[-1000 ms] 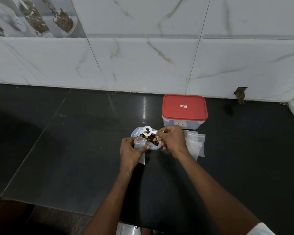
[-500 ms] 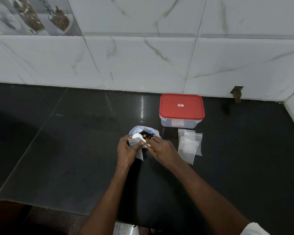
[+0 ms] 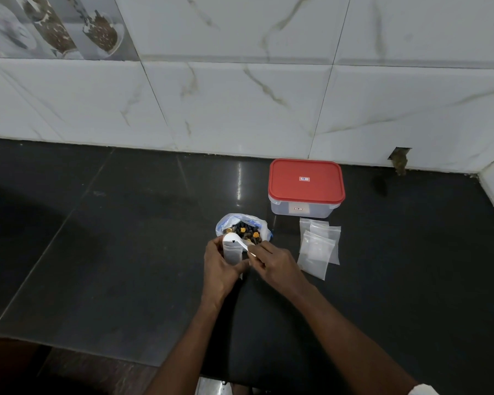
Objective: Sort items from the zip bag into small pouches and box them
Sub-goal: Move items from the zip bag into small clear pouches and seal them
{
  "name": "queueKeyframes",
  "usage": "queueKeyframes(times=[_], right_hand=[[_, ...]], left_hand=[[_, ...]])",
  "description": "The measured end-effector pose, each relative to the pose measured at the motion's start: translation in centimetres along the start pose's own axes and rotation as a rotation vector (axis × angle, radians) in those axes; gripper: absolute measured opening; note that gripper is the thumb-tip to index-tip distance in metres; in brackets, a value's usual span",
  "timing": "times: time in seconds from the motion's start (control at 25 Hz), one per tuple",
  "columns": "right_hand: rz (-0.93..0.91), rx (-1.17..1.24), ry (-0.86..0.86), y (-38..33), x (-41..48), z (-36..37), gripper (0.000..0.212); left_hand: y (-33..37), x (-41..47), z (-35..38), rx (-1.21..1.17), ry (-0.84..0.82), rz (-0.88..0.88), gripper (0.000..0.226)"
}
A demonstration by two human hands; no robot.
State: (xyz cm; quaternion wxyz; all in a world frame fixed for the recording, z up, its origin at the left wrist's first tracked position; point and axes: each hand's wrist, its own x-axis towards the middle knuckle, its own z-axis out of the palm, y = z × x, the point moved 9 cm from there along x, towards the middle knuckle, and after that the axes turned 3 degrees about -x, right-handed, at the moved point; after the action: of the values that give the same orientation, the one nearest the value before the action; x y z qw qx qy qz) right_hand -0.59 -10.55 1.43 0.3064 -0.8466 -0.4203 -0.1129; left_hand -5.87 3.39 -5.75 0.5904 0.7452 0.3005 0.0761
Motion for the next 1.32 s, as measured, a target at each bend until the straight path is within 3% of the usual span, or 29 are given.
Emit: queueKeyframes(times=[0.08, 0.28, 0.36, 0.52, 0.68, 0.76, 0.84, 1.0, 1.32], right_hand=[[-0.020, 0.003, 0.022, 0.0, -0.2, -0.5, 0.023], [-0.065, 0.005, 0.086, -0.1, -1.0, -1.2, 0.022], [-0.087, -0.015, 0.105, -0.3, -1.1, -1.3, 0.024], [-0.069, 0.013, 0.131, -0.6, -1.2, -1.9, 0.025], [0.291, 0.335, 0.248, 2.8, -0.4, -2.6, 0.020], [0.507, 0.408, 0.215, 5.1, 0.4, -1.8, 0.015], [0.595, 0.371, 0.108, 6.0, 0.9, -0.6, 0.013], [0.624, 0.257, 0.002, 5.6, 0.9, 0.7, 0.012], [0.388, -0.188, -0.172, 3.2, 2.2, 1.1, 0.016]], left_hand=[[-0.5, -1.0, 0.2, 0.023, 0.067, -0.011, 0.092], [-0.5, -0.7, 0.8, 0.331, 0.101, -0.011, 0.057], [-0.3, -0.3, 0.5, 0.319, 0.133, -0.009, 0.051], [-0.5, -0.7, -0.7, 0.165, 0.175, -0.029, 0.059], [0.3, -0.7, -0.8, 0.152, 0.159, -0.002, 0.060], [0.7, -0.9, -1.1, 0.161, 0.191, 0.013, 0.065], [1.7, -1.7, -1.4, 0.102, 0.219, 0.038, 0.068], [3.1, -2.2, -2.2, 0.005, 0.284, -0.027, 0.046], [3.9, -2.0, -2.9, 0.126, 0.297, -0.127, 0.039]])
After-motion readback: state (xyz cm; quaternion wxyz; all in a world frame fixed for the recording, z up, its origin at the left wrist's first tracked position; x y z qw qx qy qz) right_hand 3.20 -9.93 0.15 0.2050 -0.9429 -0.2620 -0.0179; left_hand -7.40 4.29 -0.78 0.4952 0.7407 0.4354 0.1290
